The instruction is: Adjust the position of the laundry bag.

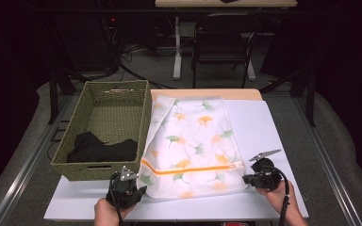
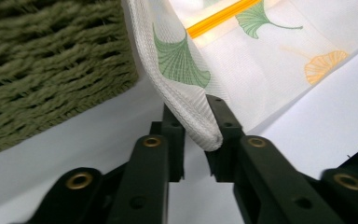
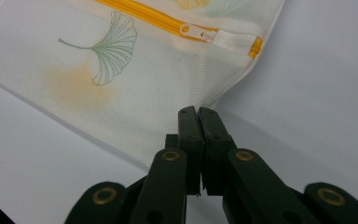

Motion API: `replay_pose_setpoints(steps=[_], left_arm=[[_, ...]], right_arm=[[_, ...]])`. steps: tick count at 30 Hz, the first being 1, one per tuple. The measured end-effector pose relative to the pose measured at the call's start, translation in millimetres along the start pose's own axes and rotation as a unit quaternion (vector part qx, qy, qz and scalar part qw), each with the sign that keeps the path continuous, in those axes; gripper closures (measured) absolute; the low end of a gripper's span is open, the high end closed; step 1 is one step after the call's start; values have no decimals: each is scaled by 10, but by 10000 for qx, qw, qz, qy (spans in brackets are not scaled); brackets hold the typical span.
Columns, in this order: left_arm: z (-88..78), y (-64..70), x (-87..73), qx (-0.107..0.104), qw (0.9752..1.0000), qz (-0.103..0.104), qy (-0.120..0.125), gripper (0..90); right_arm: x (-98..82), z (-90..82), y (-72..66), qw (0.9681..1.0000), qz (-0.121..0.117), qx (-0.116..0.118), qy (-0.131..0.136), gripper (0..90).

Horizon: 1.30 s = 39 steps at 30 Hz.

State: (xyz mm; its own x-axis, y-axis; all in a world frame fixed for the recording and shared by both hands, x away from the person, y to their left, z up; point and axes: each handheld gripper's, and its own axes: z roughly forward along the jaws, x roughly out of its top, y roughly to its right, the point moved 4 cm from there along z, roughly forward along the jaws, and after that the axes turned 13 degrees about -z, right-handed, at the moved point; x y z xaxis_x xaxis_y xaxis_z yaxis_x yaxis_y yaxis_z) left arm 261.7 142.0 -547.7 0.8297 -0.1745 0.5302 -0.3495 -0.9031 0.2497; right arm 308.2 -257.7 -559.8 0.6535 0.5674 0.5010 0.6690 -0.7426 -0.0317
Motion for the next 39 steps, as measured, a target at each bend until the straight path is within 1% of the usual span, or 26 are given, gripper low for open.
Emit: replay_pose_setpoints(steps=[1,2,3,4,6,7,8,12,14,15,18,24,25,28,29,30,32,33,34,35,36,37,38,39], left_arm=[[8,-3,-5,-18,10000,37,-60,828],[8,-3,-5,-18,10000,37,-60,838],[34,2,-12,-39,9999,63,-127,845],[46,2,-14,-27,9999,64,-125,848],[65,4,-17,-48,9998,77,-163,853],[65,4,-17,-48,9998,77,-163,854],[86,14,-28,-64,9998,13,-187,855],[112,13,-36,-79,9997,-2,-237,860],[124,13,-35,-85,9996,5,-256,861],[132,19,-35,-97,9996,-35,-249,862],[154,28,-34,-131,9995,-46,-277,864],[180,44,-56,-191,9991,5,-384,864],[184,50,-62,-224,9989,-27,-417,863],[196,53,-69,-234,9987,-5,-453,860],[197,52,-71,-244,9985,27,-489,856],[202,59,-79,-275,9983,14,-517,852],[198,56,-83,-279,9982,29,-531,822],[191,56,-86,-289,9980,15,-553,792],[181,49,-86,-287,9980,19,-558,729],[164,42,-87,-307,9976,13,-614,661],[147,36,-87,-290,9977,-3,-609,598],[126,34,-87,-265,9980,-21,-570,526],[95,29,-87,-271,9981,-11,-551,463],[95,29,-87,-271,9981,-11,-551,436]], right_arm=[[-7,-4,-4,10000,25,-4,7,891],[-16,-6,-3,10000,48,-6,17,891],[-29,-11,8,10000,12,-33,8,891],[-36,-19,3,10000,66,-7,4,891],[-56,-31,15,10000,68,-16,19,891],[-56,-31,15,10000,68,-16,19,891],[-75,-43,26,9999,110,-30,20,891],[-102,-60,31,9999,140,-33,12,891],[-112,-64,29,9999,99,-40,23,892],[-119,-68,21,9999,132,-27,16,892],[-145,-80,20,9999,160,-26,2,892],[-215,-123,26,9998,212,-61,-25,892],[-228,-132,20,9997,248,-37,-26,892],[-275,-159,10,9996,288,-28,-67,892],[-291,-162,11,9996,267,-27,-67,891],[-302,-165,7,9996,283,-23,-79,891],[-318,-162,11,9996,269,-21,-106,888],[-318,-160,15,9996,258,-17,-106,876],[-315,-158,15,9995,293,-3,-119,838],[-315,-158,22,9995,293,2,-121,794],[-316,-157,32,9995,306,11,-105,720],[-317,-161,42,9995,298,90,-42,668],[-317,-168,55,9994,324,94,-35,639],[-312,-175,67,9993,357,75,-25,603]])
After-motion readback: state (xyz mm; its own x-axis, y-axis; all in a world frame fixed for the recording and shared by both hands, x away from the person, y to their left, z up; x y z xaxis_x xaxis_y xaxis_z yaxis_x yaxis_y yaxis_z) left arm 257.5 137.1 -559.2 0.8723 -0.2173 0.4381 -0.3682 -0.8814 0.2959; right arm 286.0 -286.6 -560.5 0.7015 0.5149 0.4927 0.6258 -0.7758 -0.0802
